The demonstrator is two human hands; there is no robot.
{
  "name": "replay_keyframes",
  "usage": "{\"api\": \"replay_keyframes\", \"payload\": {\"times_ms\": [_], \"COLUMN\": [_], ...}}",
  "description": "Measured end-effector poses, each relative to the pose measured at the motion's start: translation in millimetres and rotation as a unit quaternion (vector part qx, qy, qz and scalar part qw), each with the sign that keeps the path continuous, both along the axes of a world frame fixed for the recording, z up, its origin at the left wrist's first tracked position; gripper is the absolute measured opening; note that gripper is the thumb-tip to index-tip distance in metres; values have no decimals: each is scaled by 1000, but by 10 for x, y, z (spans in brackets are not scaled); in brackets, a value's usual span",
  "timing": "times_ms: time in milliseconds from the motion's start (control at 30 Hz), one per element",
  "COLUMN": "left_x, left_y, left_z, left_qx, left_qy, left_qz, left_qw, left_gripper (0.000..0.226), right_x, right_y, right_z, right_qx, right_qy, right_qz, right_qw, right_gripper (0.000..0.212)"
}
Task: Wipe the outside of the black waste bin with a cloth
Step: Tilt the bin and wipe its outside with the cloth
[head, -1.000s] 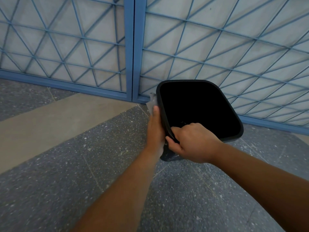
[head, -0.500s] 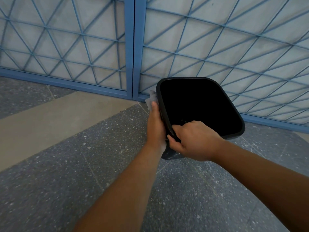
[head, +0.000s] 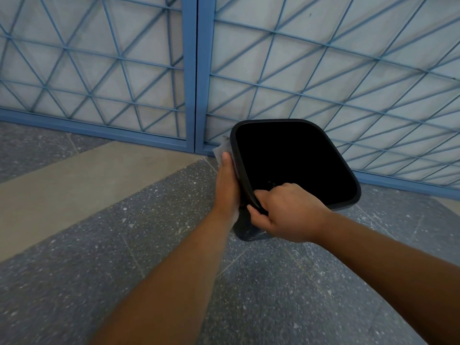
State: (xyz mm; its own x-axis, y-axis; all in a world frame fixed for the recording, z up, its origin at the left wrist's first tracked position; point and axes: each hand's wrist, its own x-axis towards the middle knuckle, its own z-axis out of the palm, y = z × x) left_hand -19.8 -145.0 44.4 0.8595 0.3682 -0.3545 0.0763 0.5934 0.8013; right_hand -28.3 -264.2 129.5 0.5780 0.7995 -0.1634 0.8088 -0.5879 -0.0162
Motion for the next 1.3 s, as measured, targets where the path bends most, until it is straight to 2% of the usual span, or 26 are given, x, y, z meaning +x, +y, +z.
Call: {"api": "replay_keyframes", "payload": {"times_ms": [100,267,333,433,600,767,867,1000,1133,1300], "left_x": [41,-206,-141,5,-36,1,-139,-198,-55,-113], "left_y": [37,-121,-55,55,-54,65,-40,-105,-32,-92], "left_z": [18,73,27,63,114,106,73,0,-4,-37], "left_qx": [-14,-14,3,-24,-58,-67,-73,-47,-60,-25], "left_qy": [30,6,19,45,2,26,6,-5,19,-16], "left_qz": [-5,-22,-24,-15,-20,-46,-47,-34,-37,-28], "left_qw": [999,1000,1000,999,998,996,996,998,997,999], "left_gripper": [59,54,52,58,57,58,54,56,58,53], "right_x": [0,7,6,6,15,12,9,10,14,13], "right_y": [4,-5,-3,4,-6,-4,-6,-7,-9,-9], "right_z": [5,-8,-4,3,-8,11,9,1,9,7], "right_qx": [5,14,16,15,15,8,11,6,5,2], "right_qy": [9,7,11,16,19,24,18,14,19,13], "right_qz": [-2,-2,-3,-6,-6,-6,-3,1,-1,1], "right_qw": [1000,1000,1000,1000,1000,1000,1000,1000,1000,1000], "right_gripper": [34,34,33,32,32,30,32,34,33,35]}}
